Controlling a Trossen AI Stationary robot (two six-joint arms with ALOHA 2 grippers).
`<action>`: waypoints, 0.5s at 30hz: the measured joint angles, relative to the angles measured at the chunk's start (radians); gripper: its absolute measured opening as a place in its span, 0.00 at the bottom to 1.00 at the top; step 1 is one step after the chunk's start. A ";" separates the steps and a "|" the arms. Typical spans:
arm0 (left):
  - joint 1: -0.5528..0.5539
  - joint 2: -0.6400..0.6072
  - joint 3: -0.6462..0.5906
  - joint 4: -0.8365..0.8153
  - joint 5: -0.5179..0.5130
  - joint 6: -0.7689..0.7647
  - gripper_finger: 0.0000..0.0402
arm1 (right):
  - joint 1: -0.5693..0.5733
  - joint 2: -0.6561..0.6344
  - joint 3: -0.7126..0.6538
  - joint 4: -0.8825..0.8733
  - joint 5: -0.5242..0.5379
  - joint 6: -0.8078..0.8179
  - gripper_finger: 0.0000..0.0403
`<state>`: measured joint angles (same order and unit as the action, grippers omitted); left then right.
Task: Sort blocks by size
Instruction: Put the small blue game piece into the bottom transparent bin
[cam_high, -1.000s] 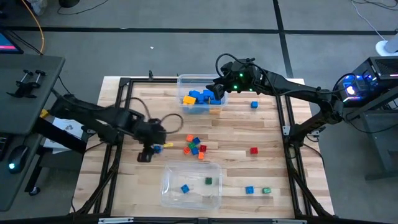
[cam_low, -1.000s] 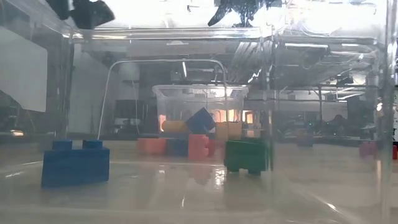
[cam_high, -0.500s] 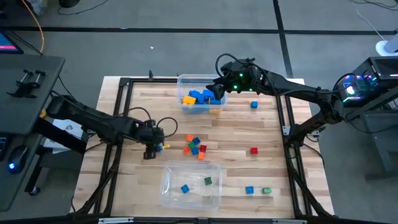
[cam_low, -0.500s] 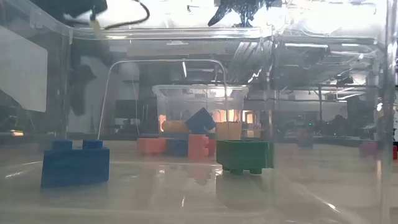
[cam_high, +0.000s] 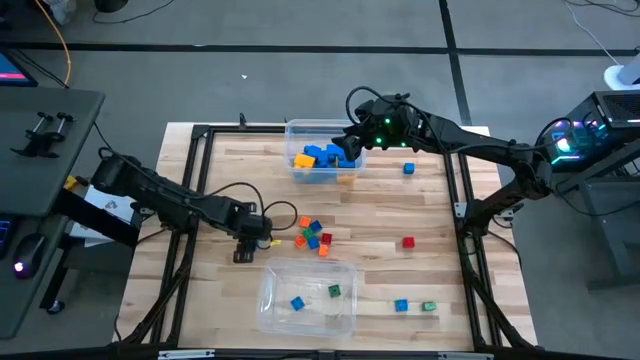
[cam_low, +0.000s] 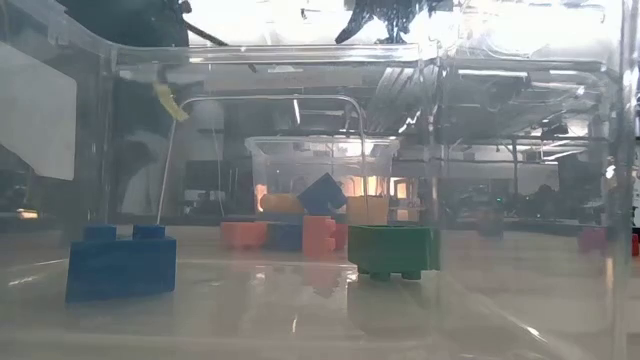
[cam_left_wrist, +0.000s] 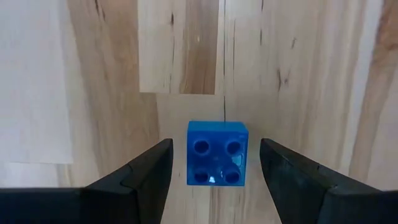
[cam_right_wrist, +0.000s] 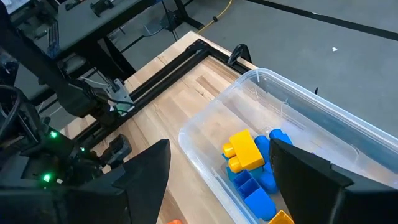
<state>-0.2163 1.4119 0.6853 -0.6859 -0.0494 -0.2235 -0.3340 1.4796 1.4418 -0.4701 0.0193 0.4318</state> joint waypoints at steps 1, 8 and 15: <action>0.000 0.009 0.000 0.000 0.000 0.000 0.57 | 0.000 0.000 0.000 -0.002 0.000 -0.004 0.66; 0.000 0.084 0.003 0.013 0.006 0.001 0.57 | 0.000 0.000 0.000 -0.005 0.000 -0.013 0.66; 0.000 0.100 0.011 0.019 0.024 -0.005 0.40 | 0.000 0.000 0.000 -0.006 0.000 -0.014 0.66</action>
<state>-0.2165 1.5118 0.6961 -0.6671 -0.0254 -0.2289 -0.3342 1.4796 1.4418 -0.4759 0.0193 0.4175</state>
